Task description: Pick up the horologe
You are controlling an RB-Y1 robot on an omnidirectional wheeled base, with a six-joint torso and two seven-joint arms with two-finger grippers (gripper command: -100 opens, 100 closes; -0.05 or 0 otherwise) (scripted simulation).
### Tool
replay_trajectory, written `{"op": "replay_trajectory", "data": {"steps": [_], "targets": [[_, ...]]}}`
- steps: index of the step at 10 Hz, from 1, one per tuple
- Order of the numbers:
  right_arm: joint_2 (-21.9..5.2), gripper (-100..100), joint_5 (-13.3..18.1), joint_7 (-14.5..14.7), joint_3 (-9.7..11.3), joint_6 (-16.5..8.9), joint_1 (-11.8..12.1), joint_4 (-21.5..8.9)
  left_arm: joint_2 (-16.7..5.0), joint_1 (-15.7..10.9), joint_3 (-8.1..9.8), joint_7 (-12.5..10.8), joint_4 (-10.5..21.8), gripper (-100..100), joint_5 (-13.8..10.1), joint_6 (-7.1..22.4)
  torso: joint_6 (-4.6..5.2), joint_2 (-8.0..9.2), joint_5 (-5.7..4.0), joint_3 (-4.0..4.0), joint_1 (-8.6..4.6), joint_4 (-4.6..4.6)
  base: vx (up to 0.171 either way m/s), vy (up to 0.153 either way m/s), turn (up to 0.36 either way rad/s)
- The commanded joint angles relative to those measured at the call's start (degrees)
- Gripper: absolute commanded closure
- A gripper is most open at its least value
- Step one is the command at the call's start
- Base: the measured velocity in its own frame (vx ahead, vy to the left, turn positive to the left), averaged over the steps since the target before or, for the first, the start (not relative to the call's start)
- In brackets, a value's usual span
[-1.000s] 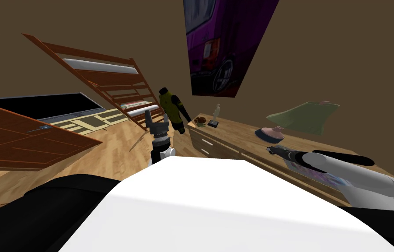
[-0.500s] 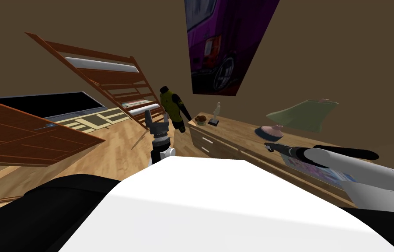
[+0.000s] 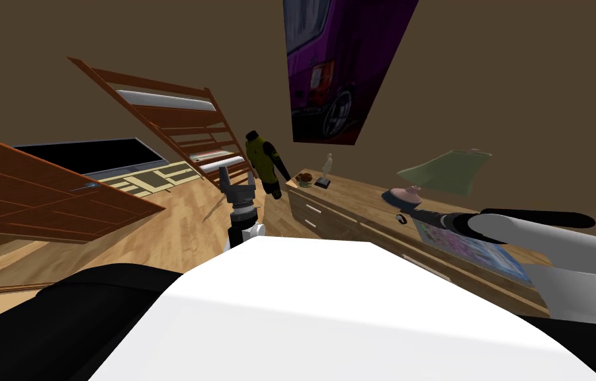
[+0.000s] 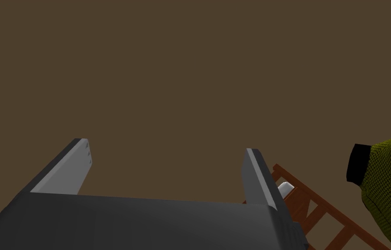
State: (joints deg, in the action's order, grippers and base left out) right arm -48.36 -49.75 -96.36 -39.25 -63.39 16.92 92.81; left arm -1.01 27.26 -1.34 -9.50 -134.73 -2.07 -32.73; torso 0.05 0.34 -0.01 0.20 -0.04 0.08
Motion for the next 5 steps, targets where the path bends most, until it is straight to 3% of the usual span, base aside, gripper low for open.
{"op": "replay_trajectory", "data": {"steps": [1, 5], "targets": [[-1.0, -100, -0.31, 0.73, -0.6, -1.87, -1.08, 0.92, 0.0, 0.0, 0.0, 0.0, 0.0, 0, 0.0, 0.0, 0.0, 0.0, 0.0, 0.0, 0.0, 0.0, -0.072, -0.016, 0.032], [-3.15, -100, -1.0, 2.21, -2.05, -6.25, -3.07, 3.79, 0.0, 0.0, 0.0, 0.0, 0.0, 0, 0.0, 0.0, 0.0, 0.0, 0.0, 0.0, 0.0, 0.0, -0.076, -0.021, 0.03]]}}
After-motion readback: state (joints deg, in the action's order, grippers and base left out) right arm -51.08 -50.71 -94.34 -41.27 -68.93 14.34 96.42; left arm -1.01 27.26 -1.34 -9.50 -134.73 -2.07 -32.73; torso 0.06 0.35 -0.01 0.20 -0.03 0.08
